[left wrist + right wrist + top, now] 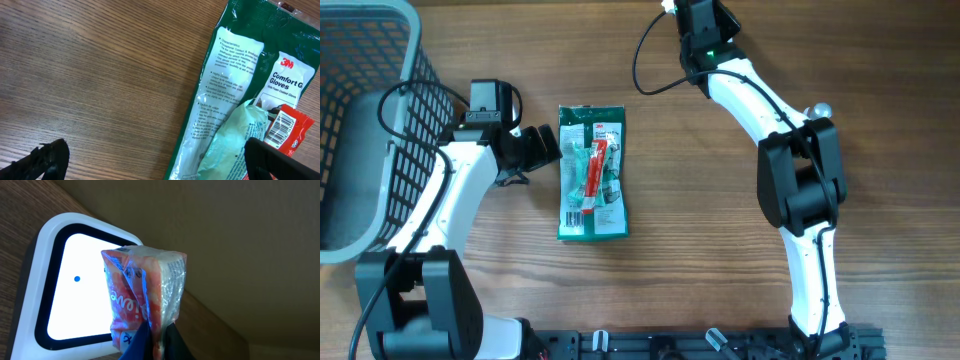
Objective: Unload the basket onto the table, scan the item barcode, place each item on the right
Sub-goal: 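Move the tissue pack right and lower it toward the jar, then set the tissue pack on the table and open right gripper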
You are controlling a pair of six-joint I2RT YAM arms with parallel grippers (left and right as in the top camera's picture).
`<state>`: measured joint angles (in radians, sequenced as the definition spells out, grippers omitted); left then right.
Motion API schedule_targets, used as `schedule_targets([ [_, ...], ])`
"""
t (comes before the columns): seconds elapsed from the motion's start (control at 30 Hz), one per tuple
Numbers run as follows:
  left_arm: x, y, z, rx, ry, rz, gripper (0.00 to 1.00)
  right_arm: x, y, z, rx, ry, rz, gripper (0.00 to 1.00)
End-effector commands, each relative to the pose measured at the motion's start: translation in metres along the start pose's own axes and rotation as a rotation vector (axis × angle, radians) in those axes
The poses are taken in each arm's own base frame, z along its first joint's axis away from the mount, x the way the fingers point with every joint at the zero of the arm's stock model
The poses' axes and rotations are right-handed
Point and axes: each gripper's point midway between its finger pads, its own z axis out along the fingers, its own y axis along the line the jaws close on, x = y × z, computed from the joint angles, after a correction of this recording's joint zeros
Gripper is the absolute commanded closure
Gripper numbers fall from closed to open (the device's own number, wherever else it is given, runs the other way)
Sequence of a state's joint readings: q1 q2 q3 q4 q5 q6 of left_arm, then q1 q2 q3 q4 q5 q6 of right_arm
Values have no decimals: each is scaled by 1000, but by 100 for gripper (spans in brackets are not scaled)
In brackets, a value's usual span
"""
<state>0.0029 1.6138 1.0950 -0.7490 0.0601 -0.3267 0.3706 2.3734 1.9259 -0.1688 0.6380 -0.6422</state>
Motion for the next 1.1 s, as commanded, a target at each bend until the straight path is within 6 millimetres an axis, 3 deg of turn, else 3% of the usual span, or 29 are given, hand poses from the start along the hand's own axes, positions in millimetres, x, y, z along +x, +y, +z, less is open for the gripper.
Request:
schedule_targets([
  [0.0,2,2,3,-10,9,7,0,-5,-20,-8,64,9,26,96],
  [0.1,2,2,3,-10,9,7,0,-19,-61,-37,100,-21,124,96],
  [0.17,2,2,3,-10,9,7,0,-25,-99,-75,98,-38,212,96],
  [0.23,2,2,3,-10,9,7,0,-21,-113,-104,38,-37,257,96],
  [0.3,2,2,3,-10,9,7,0,-6,-114,-142,-121,-8,308,96],
  [0.4,2,2,3,-10,9,7,0,31,-88,-182,-380,118,387,95],
  [0.43,2,2,3,-10,9,7,0,56,-68,-200,-507,232,414,95],
  [0.57,2,2,3,-10,9,7,0,123,-28,-226,-621,585,507,95],
  [0.73,2,2,3,-10,9,7,0,169,13,-225,-647,748,463,95],
  [0.87,2,2,3,-10,9,7,0,203,49,-215,-609,853,545,95],
  [1.07,2,2,3,-10,9,7,0,233,89,-206,-629,882,566,91],
])
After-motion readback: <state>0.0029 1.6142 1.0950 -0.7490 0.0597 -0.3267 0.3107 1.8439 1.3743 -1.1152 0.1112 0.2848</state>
